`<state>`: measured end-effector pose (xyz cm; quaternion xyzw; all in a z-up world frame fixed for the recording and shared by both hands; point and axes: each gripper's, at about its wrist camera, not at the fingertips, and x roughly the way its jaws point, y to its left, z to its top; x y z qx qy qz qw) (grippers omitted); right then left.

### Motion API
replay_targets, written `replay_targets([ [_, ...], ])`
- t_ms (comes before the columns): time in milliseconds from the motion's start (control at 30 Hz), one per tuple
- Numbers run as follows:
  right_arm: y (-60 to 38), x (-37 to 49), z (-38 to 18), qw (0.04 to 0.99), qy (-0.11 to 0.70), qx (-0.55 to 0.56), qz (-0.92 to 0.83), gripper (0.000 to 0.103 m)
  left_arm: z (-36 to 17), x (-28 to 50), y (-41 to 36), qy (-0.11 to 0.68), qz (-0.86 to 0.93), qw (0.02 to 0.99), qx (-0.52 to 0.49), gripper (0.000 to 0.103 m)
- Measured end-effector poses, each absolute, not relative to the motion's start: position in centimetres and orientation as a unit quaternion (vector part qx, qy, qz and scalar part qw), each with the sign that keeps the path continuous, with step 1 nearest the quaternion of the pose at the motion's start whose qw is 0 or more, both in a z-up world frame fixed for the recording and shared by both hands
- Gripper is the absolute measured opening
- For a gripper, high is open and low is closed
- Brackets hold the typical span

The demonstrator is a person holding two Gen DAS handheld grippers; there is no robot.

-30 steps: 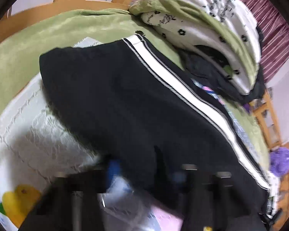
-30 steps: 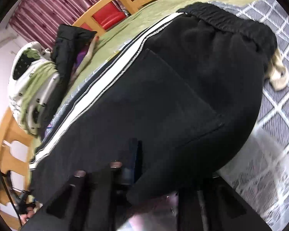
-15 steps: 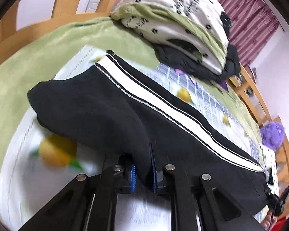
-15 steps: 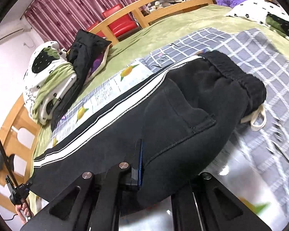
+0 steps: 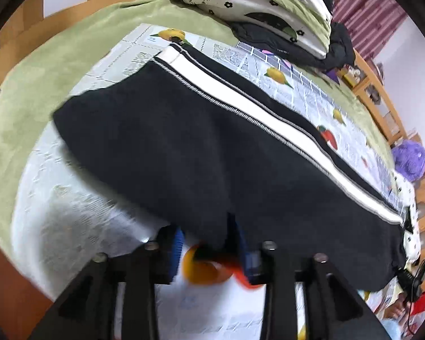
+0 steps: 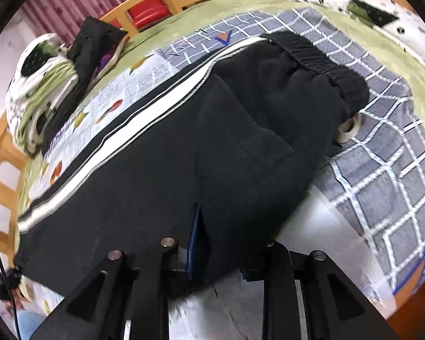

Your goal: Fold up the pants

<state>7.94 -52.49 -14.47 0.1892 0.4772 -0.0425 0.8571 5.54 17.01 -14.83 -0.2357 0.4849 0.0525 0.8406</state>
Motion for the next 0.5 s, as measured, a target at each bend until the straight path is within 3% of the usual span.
replay_targets([
  [100, -52.2, 6.0, -12.8, 0.87, 0.465, 0.158, -0.056, 0.028, -14.1, 3.5, 17.6, 0.485, 0.068, 0.847, -0.205, 0.042],
  [267, -52.1, 4.6, -10.8, 0.883, 0.443, 0.14, -0.071, 0.029, -12.8, 1.4, 18.8, 0.473, 0.088, 0.855, -0.193, 0.042],
  [433, -50.3, 6.5, -10.4, 0.89, 0.435, 0.118, -0.066, 0.038, -10.4, 2.2, 19.1, 0.441, 0.09, 0.877, -0.168, 0.042],
  [500, -48.9, 7.9, -10.0, 0.895, 0.43, 0.101, -0.065, 0.048, -9.7, 3.5, 19.0, 0.439, 0.089, 0.88, -0.16, 0.042],
])
